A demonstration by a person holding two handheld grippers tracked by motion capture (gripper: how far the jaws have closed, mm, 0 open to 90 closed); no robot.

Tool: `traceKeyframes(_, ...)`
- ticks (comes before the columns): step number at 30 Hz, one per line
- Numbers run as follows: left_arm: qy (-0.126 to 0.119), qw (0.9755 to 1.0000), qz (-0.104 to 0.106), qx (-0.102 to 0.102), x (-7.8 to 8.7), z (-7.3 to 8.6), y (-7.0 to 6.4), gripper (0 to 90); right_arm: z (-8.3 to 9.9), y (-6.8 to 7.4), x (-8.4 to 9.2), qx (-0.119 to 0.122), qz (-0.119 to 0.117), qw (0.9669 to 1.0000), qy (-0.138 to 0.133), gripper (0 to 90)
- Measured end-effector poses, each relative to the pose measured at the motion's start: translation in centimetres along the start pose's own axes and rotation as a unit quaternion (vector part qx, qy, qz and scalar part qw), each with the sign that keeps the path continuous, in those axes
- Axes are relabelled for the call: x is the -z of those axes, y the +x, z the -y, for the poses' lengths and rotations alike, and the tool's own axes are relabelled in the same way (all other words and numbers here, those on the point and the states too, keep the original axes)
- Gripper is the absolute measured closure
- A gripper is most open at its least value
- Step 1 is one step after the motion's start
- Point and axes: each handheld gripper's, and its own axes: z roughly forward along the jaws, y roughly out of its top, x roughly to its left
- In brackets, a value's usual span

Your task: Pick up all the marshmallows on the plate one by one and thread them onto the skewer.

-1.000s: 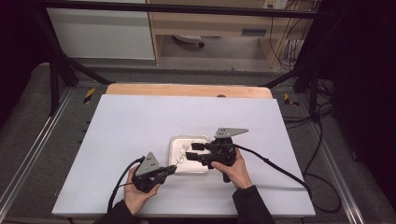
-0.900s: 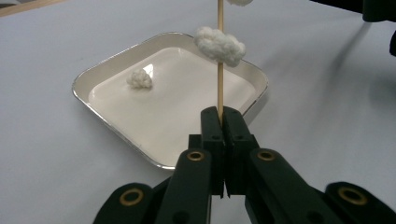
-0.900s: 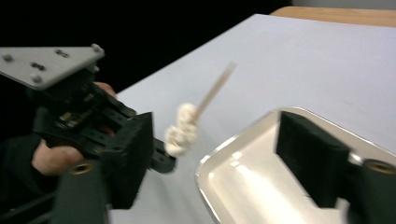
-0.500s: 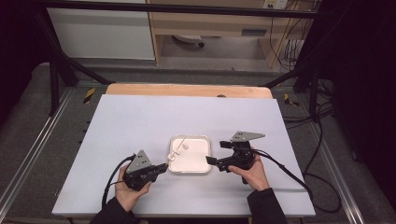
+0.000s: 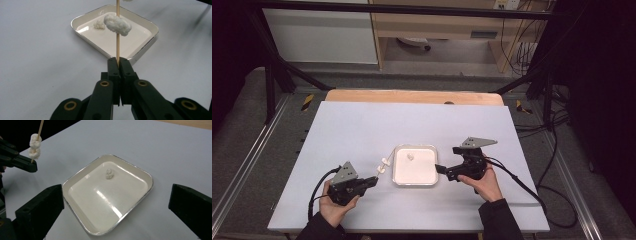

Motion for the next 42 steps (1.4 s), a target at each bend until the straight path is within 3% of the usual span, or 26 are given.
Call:
traceKeyframes(8,0.003,0.9999,0.007,0.008,0.3,0.4,0.6,88.8,-1.2,0.7,-2.1,0.009,0.016,0.9997,0.015,0.8)
traceKeyframes(22,0.010,0.9999,0.008,0.010,0.0,0.6,0.8,88.8,-3.2,2.1,-8.0,0.036,0.039,0.9971,0.056,6.6)
traceKeyframes(34,0.011,0.9998,0.009,0.011,-0.1,0.6,0.7,88.8,-3.7,2.3,-11.6,0.054,0.045,0.9941,0.082,21.5)
traceKeyframes(42,0.011,0.9998,0.009,0.010,-0.2,0.6,0.7,88.8,-2.8,1.9,-13.3,0.063,0.049,0.9918,0.100,40.1)
